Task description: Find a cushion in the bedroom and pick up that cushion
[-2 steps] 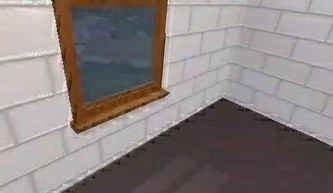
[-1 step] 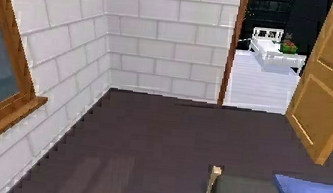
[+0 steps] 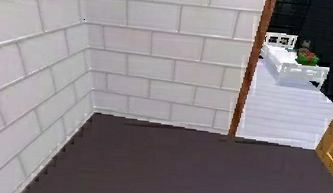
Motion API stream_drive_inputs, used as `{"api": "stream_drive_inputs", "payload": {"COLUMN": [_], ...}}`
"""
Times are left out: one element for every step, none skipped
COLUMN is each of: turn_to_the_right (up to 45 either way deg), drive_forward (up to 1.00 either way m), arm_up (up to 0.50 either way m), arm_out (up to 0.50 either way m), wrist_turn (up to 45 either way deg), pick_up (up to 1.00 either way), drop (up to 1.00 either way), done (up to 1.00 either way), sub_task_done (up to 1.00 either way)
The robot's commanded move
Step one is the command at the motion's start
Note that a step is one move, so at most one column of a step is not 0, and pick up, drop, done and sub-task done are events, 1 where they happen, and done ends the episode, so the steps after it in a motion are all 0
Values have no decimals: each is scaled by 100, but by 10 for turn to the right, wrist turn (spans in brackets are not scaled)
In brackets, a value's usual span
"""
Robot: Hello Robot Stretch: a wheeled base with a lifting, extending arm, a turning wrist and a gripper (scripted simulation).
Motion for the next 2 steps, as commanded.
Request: {"api": "stream_drive_inputs", "payload": {"turn_to_the_right": [0,0], "drive_forward": [0,0], "arm_up": [50,6], "arm_out": [0,0], "wrist_turn": [0,0], "pick_up": [0,0], "drop": [0,0], "done": [0,0], "sub_task_done": [0,0]}}
